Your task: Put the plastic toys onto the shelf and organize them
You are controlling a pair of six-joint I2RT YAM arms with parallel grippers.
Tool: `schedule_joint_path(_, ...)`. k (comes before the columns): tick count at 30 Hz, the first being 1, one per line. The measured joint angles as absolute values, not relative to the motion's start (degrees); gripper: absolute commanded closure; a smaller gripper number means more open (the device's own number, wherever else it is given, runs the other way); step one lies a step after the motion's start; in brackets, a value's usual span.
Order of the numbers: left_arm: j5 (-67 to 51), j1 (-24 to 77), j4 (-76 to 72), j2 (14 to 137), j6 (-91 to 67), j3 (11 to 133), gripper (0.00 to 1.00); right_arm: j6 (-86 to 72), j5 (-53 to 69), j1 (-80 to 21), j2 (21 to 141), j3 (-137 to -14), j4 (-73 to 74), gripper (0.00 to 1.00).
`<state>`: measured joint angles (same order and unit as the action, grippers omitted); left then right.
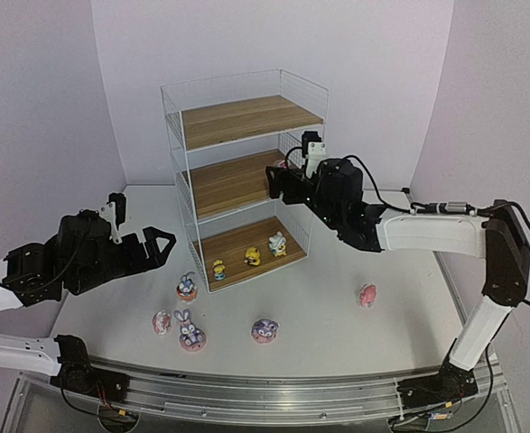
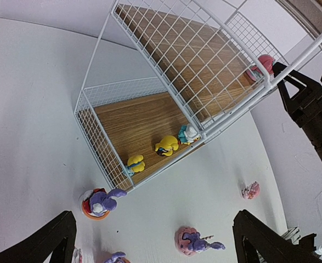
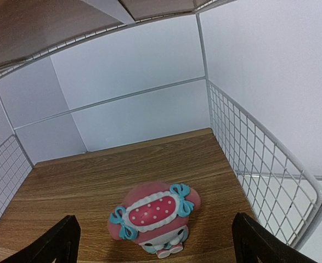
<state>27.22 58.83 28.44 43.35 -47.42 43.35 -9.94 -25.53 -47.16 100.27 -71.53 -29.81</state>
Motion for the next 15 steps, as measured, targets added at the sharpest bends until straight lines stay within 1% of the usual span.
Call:
schedule_joint_path(8, 27.1, 58.8, 28.4, 43.2, -47.4, 43.3, 0.00, -11.1, -24.3, -47.2, 94.0, -70.1, -23.8, 0.04)
schedule_joint_path(15, 25.9, 58.8, 27.9, 43.1, -46.8, 42.1, 0.00, -13.8, -20.1, -47.2, 83.6, -66.7, -9.2, 0.03)
